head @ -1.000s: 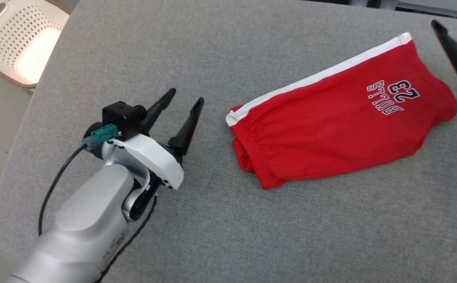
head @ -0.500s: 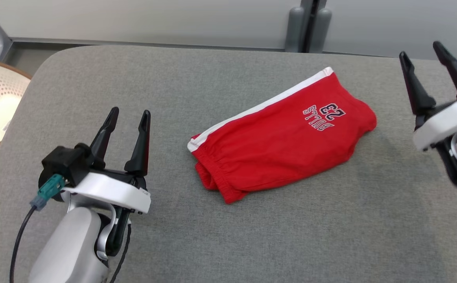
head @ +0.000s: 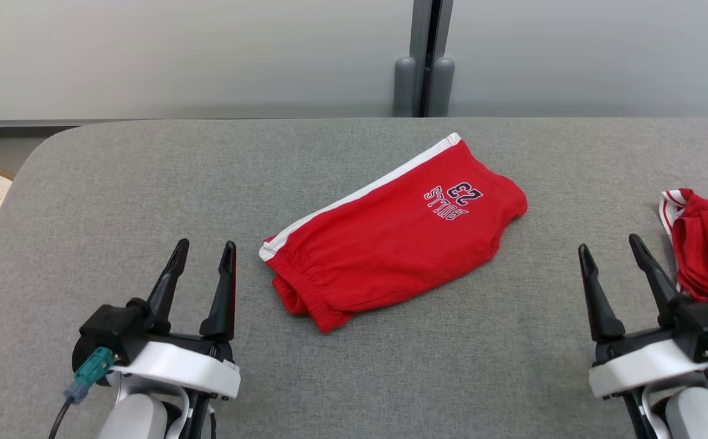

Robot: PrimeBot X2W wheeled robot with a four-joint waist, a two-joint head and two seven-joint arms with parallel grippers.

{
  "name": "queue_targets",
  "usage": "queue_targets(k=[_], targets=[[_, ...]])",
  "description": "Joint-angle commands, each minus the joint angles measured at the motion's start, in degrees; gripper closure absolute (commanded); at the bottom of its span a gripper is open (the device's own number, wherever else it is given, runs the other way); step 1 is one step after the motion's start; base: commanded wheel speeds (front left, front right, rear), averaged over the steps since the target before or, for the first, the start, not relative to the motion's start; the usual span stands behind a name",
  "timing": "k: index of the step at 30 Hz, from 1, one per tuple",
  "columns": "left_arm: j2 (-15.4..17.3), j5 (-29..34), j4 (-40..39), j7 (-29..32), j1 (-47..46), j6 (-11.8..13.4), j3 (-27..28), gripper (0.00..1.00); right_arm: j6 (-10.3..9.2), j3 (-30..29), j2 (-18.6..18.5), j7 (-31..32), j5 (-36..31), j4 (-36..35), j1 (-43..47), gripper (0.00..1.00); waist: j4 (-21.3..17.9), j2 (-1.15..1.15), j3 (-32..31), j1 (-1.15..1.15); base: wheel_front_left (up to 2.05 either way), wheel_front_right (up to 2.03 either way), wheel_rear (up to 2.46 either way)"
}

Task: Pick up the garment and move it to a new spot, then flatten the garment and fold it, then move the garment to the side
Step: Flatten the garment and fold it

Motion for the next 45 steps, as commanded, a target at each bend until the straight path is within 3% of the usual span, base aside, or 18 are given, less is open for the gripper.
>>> queue_targets(k=[1, 11, 18, 31, 37, 45], targets=[[-0.2, 0.9, -0.2, 0.0, 0.9, -0.4, 0.8, 0.0, -0.13, -1.0, 0.8, -0.3, -0.7, -0.9, 1.3, 0.0, -0.3, 0.0, -0.2, 0.0, 0.0, 0.0, 0.0], [-2.1, 5.2, -0.5, 0.0, 4.2, -1.4, 2.5, 0.0, -0.13, -3.1, 4.4, -0.3, -3.2, -3.3, 4.6, 0.0, -0.6, 0.0, -1.2, 0.0, 0.0, 0.0, 0.0], [-2.4, 5.6, 0.0, 0.0, 3.4, -1.4, 1.6, 0.0, -0.13, -3.9, 5.0, 0.7, -1.6, 0.5, 3.1, 0.0, 1.2, 0.0, -1.2, 0.0, 0.0, 0.0, 0.0], [-2.4, 2.9, 1.4, 0.0, 0.7, -1.4, -3.4, 0.0, -0.08, -13.1, 9.0, 16.7, 16.8, 7.5, -6.5, 0.0, 9.0, 0.0, 4.8, 0.0, 0.0, 0.0, 0.0], [-2.4, 1.9, 1.9, 0.0, 0.1, -1.4, -5.9, 0.0, -0.08, -17.8, 9.3, 22.2, 18.7, 10.9, -10.2, 0.0, 12.4, 0.0, 6.2, 0.0, 0.0, 0.0, 0.0], [-2.4, 0.5, 1.0, 0.0, -0.5, -1.0, -8.1, 0.0, -0.08, -27.4, 9.6, 28.7, 16.3, 18.4, -16.3, 0.0, 16.8, 0.0, 7.3, 0.0, 0.0, 0.0, 0.0]])
